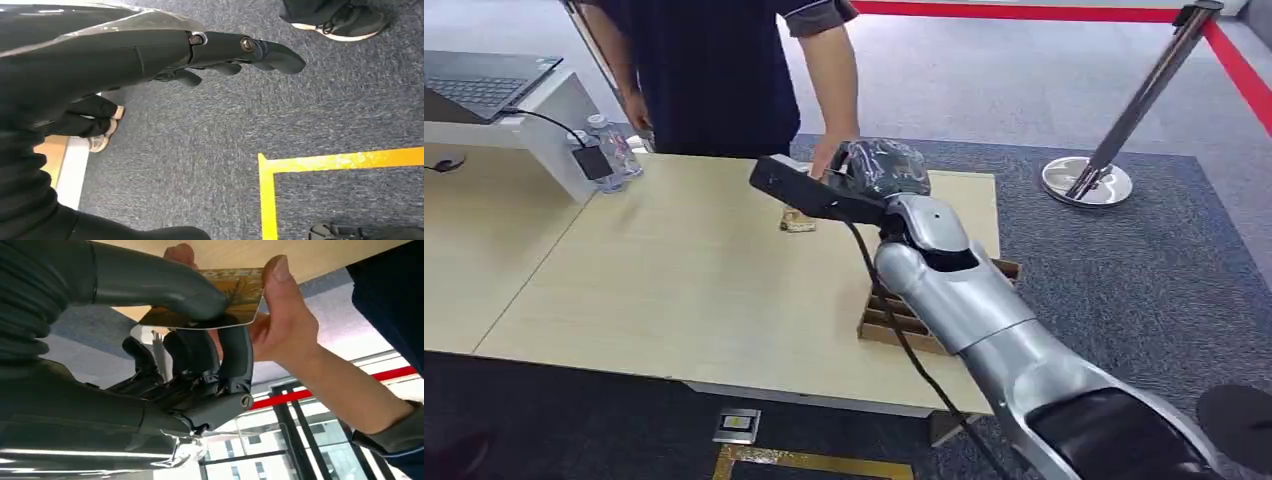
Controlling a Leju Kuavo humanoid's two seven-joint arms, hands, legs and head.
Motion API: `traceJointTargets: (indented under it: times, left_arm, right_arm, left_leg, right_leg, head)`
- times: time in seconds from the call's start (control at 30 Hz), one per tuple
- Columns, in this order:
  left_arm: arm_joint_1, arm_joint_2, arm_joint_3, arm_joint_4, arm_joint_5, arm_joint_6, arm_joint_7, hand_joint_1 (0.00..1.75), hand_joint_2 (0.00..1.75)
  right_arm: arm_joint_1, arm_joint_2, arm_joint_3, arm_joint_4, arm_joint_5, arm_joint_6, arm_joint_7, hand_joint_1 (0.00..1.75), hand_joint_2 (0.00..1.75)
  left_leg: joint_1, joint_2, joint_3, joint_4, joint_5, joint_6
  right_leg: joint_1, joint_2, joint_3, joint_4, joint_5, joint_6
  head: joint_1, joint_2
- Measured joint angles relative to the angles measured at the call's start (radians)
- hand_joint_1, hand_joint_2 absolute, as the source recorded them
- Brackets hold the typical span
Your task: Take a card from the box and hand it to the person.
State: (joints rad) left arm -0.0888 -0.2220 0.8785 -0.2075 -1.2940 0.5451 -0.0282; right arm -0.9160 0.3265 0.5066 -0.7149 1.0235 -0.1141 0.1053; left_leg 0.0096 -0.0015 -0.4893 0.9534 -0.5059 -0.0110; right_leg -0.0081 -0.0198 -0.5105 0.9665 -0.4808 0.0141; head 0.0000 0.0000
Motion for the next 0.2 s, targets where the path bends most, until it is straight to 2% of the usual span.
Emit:
traceJointTargets:
  times: [0.03, 0.07, 0.1, 0.13, 0.2]
  left_arm:
    - [0.0, 0.0, 0.0, 0.0, 0.0, 0.001, 0.0, 0.0, 1.75]
    - [0.0, 0.0, 0.0, 0.0, 0.0, 0.001, 0.0, 0.0, 1.75]
    - [0.0, 0.0, 0.0, 0.0, 0.0, 0.001, 0.0, 0.0, 1.75]
    - [0.0, 0.0, 0.0, 0.0, 0.0, 0.001, 0.0, 0.0, 1.75]
    - [0.0, 0.0, 0.0, 0.0, 0.0, 0.001, 0.0, 0.0, 1.75]
  right_arm:
    - [-0.001, 0.001, 0.0, 0.004, 0.0, -0.003, 0.0, 1.1, 1.75]
    - [-0.001, 0.002, 0.001, 0.008, 0.0, -0.005, 0.0, 0.77, 1.75]
    - [-0.002, 0.003, 0.003, 0.012, 0.0, -0.006, 0.0, 0.19, 1.75]
    - [-0.004, 0.005, 0.004, 0.017, 0.0, -0.009, 0.0, 0.0, 1.75]
    - [-0.005, 0.006, 0.004, 0.024, 0.0, -0.013, 0.0, 0.0, 1.75]
  left_leg:
    - [0.0, 0.0, 0.0, 0.0, 0.0, 0.0]
    - [0.0, 0.0, 0.0, 0.0, 0.0, 0.0]
    - [0.0, 0.0, 0.0, 0.0, 0.0, 0.0]
    - [0.0, 0.0, 0.0, 0.0, 0.0, 0.0]
    - [0.0, 0.0, 0.0, 0.0, 0.0, 0.0]
  right_leg:
    - [0.0, 0.0, 0.0, 0.0, 0.0, 0.0]
    - [0.0, 0.0, 0.0, 0.0, 0.0, 0.0]
    - [0.0, 0.0, 0.0, 0.0, 0.0, 0.0]
    - [0.0, 0.0, 0.0, 0.0, 0.0, 0.0]
    - [0.0, 0.0, 0.0, 0.0, 0.0, 0.0]
  head:
    - [0.0, 0.0]
    - [0.0, 0.0]
    - [0.0, 0.0]
    - [0.0, 0.0]
    - [0.0, 0.0]
